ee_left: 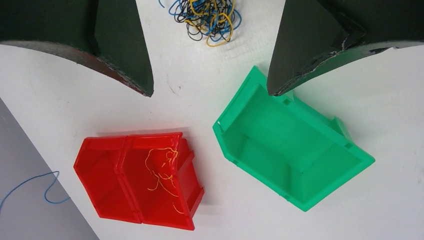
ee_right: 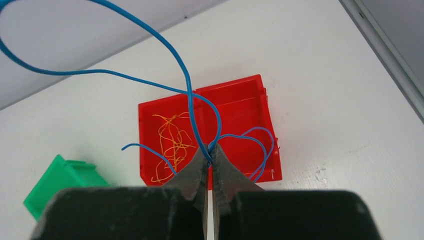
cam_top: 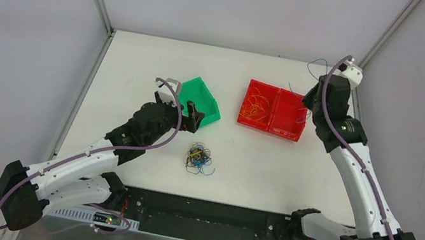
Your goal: Untangle the cables
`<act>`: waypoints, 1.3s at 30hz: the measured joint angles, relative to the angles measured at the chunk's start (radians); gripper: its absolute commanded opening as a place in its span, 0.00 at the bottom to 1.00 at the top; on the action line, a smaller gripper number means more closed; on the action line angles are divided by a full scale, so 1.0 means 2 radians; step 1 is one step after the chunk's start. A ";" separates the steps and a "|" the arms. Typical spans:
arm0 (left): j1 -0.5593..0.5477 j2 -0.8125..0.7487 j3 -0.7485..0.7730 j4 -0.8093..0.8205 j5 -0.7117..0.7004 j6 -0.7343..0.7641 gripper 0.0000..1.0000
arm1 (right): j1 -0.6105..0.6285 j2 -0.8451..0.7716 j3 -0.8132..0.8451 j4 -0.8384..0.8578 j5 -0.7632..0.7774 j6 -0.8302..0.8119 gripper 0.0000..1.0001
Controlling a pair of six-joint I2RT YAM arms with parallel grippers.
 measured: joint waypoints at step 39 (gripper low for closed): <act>0.000 -0.020 0.000 -0.017 -0.011 -0.014 0.87 | -0.091 0.429 0.080 -0.044 -0.106 0.061 0.34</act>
